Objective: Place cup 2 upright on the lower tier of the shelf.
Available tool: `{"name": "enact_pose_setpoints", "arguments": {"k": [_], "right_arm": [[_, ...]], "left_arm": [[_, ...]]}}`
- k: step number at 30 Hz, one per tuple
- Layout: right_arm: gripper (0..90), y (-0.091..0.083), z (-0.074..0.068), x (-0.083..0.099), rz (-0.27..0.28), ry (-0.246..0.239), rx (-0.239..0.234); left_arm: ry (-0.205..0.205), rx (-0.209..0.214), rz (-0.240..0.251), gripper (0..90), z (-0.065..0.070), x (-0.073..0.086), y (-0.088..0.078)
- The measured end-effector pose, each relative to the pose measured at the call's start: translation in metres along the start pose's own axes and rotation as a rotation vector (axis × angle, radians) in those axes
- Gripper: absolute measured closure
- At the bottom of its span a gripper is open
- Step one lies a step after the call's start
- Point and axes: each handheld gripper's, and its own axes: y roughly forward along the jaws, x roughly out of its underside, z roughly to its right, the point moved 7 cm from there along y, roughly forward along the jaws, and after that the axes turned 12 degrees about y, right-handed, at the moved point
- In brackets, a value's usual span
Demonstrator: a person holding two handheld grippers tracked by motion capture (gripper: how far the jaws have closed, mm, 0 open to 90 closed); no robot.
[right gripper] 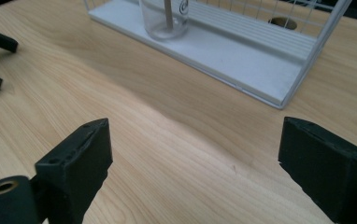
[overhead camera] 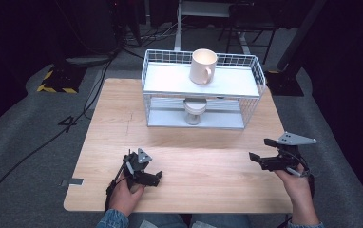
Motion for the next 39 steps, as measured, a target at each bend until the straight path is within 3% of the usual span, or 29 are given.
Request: {"name": "enact_pose_setpoints", "arguments": {"k": [8, 23, 31, 33, 36, 39], "right_arm": [[10.3, 0.021, 0.01, 0.029, -0.081, 0.006, 0.03], [8.2, 0.045, 0.023, 0.066, -0.134, 0.037, 0.054], [7.9, 0.052, 0.024, 0.075, -0.168, 0.031, 0.071], [6.7, 0.053, 0.024, 0.075, -0.172, 0.035, 0.075], [0.0, 0.057, 0.024, 0.078, -0.187, -0.002, 0.121], [0.0, 0.058, 0.023, 0.078, -0.181, 0.004, 0.115]], "left_arm": [[0.0, 0.0, 0.0, 0.4, 0.0, 0.0, 0.0], [-0.01, 0.005, 0.003, 0.4, 0.001, 0.0, 0.001], [-0.01, 0.005, 0.003, 0.4, 0.001, 0.0, 0.001], [-0.01, 0.005, 0.003, 0.4, 0.001, 0.0, 0.001], [-0.01, 0.005, 0.003, 0.4, 0.001, 0.0, 0.001], [-0.011, 0.005, 0.003, 0.4, 0.001, 0.0, 0.001]]}}
